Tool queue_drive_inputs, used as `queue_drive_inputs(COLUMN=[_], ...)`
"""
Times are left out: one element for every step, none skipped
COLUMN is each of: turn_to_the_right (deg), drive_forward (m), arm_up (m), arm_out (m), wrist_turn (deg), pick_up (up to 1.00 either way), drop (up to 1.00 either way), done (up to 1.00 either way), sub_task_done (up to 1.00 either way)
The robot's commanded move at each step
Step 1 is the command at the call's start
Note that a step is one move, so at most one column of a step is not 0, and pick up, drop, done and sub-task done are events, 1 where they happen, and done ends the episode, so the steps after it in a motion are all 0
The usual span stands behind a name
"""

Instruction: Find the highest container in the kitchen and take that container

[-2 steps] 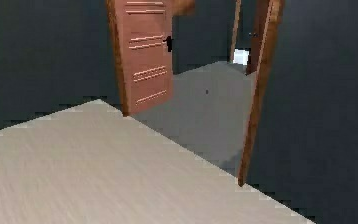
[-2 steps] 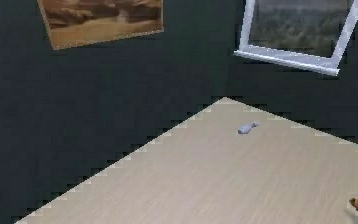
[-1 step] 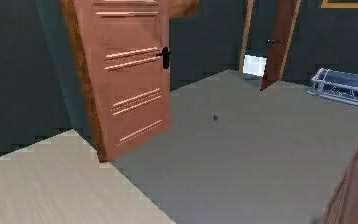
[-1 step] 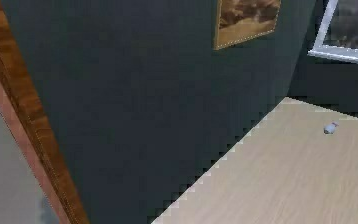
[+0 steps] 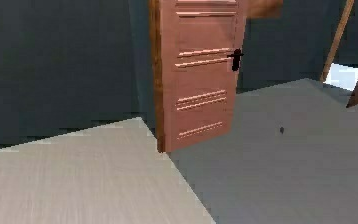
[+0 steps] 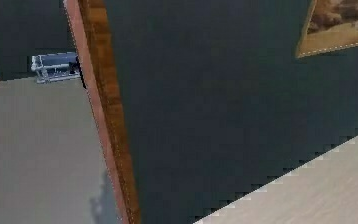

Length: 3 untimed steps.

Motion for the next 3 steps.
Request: queue_drive_inputs(turn_to_the_right=[0.0,0.0,45.0], drive_forward=[0.10,0.60,0.00], arm_up=[0.00,0.00,0.00], arm_out=[0.00,0.00,0.00], wrist_turn=[0.0,0.0,0.0], pick_up=[0.00,0.00,0.00], drop=[0.00,0.00,0.00], done=[0.00,0.00,0.00], sub_task_done=[0.00,0.00,0.00])
